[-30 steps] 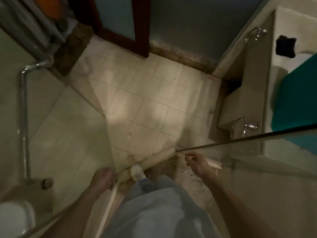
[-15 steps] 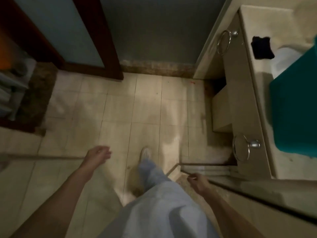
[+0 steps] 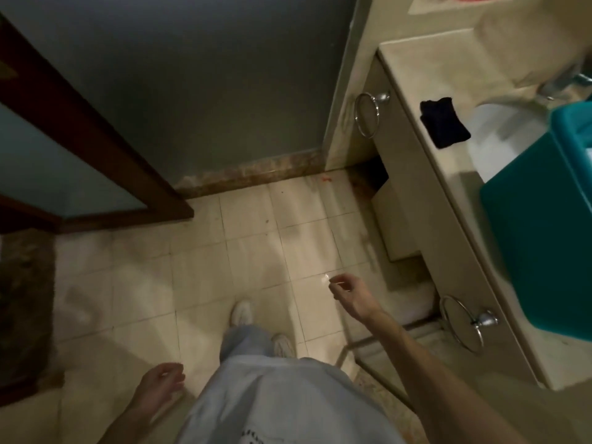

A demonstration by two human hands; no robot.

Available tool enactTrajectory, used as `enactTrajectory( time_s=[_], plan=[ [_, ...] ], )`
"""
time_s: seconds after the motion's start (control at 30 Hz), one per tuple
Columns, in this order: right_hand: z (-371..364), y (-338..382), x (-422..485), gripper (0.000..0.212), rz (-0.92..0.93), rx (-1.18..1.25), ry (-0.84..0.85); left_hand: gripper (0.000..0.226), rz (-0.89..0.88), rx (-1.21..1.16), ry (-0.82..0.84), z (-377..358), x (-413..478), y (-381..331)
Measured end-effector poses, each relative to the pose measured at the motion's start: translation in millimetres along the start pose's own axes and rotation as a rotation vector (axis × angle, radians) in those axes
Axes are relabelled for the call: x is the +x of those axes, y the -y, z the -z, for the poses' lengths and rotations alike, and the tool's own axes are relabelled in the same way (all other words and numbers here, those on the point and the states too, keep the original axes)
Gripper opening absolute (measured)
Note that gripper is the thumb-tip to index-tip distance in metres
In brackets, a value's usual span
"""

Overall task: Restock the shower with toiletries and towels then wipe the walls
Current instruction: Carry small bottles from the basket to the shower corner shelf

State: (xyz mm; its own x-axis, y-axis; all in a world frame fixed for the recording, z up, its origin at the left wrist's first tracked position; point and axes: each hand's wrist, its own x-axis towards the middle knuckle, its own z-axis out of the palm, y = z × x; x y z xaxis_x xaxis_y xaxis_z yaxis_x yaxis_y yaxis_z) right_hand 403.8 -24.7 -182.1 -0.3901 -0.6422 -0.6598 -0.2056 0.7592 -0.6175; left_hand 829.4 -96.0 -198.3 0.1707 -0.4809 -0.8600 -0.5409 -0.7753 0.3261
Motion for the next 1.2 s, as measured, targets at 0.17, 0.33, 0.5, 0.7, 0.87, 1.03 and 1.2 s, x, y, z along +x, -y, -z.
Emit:
enactTrajectory(
  time_s=[0.17,0.33,0.5,0.7,0.87,1.03,1.2],
  plan=[
    [40,-5,26,0.032,-0.132,0.047,-0.116,0.012,-0.057,0.172,0.071,-14,44,-110],
    [61,-20,29,0.024,-0.383,0.237,-0.28,0.013,-0.281,0.509,0.223,-57,84,-255],
    [71,-10,19,0.017,-0.467,0.389,-0.45,0.009,-0.533,0.757,0.414,-135,85,-401],
    [113,25,-2,0.025,-0.383,0.42,-0.744,0.012,-0.881,0.821,0.735,-261,-13,-511],
    [200,76,-48,0.019,-0.158,0.401,-1.184,0.015,-1.222,0.728,1.033,-357,-143,-547],
    [281,74,-95,0.019,0.064,0.226,-1.474,0.029,-1.498,0.597,1.239,-427,-257,-542],
    [348,5,-124,0.02,-0.053,0.236,-1.601,0.014,-1.585,0.63,1.298,-512,-321,-518]
  ],
)
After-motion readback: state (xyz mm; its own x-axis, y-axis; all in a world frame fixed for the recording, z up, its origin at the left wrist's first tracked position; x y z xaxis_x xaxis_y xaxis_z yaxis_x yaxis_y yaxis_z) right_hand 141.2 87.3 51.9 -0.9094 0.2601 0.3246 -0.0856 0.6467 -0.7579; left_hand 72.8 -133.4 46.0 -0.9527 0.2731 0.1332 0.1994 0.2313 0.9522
